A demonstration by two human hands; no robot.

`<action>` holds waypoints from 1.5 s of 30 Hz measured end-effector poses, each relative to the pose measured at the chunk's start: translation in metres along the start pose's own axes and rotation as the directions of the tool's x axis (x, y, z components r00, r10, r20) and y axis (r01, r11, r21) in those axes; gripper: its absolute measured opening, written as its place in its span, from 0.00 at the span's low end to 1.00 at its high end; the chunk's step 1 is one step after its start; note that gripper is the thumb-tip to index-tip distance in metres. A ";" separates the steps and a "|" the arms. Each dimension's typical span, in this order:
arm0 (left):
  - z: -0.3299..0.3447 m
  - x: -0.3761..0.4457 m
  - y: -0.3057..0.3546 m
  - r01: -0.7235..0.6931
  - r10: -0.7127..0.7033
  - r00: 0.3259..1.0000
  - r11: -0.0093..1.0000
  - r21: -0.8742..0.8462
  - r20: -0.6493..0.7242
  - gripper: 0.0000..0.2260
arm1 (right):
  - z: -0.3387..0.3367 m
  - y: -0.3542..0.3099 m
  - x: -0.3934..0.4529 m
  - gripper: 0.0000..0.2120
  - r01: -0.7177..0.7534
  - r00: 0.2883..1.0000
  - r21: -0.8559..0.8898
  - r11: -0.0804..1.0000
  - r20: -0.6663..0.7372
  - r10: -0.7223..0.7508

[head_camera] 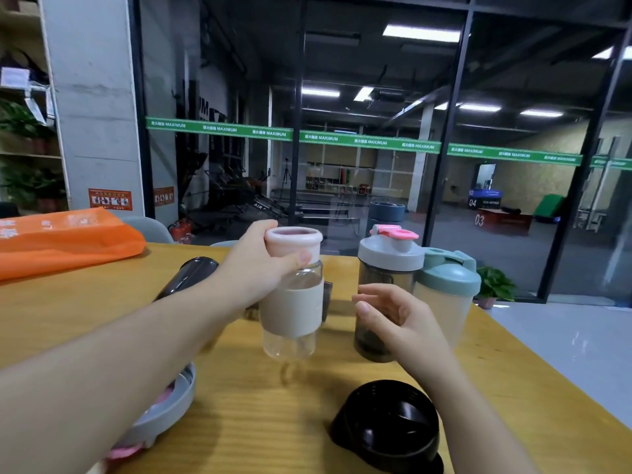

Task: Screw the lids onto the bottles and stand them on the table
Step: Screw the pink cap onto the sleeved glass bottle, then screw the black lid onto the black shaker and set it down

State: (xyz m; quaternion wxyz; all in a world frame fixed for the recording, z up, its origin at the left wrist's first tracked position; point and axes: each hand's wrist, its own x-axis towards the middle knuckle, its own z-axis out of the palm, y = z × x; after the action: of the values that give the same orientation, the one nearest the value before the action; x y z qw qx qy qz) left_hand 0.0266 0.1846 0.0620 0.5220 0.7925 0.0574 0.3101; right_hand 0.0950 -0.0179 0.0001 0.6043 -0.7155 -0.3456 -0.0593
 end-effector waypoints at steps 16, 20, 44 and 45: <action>0.000 0.003 -0.029 0.131 -0.131 0.991 0.990 0.054 -0.016 0.32 | -0.003 0.008 0.003 0.06 -0.071 0.996 -0.006 0.997 -0.051 0.071; 0.007 0.005 -0.032 0.108 -0.106 0.994 0.992 0.063 -0.035 0.32 | -0.003 0.010 0.003 0.06 -0.076 0.996 0.004 0.997 -0.041 0.076; -0.069 0.009 -0.104 0.246 -0.196 0.968 0.632 0.735 -0.156 0.31 | -0.002 0.011 0.001 0.06 -0.106 0.994 0.001 0.994 -0.027 0.106; -0.069 0.008 -0.108 0.308 -0.263 0.948 0.613 0.728 -0.180 0.33 | -0.002 0.011 0.001 0.06 -0.105 0.994 0.003 0.994 -0.024 0.105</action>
State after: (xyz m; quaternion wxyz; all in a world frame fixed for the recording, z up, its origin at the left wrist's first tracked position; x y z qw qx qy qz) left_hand 0.0201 0.2915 -0.0093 0.1910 0.9079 0.3191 0.1936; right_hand 0.1026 -0.0191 -0.0077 0.6113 -0.7314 -0.3001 -0.0356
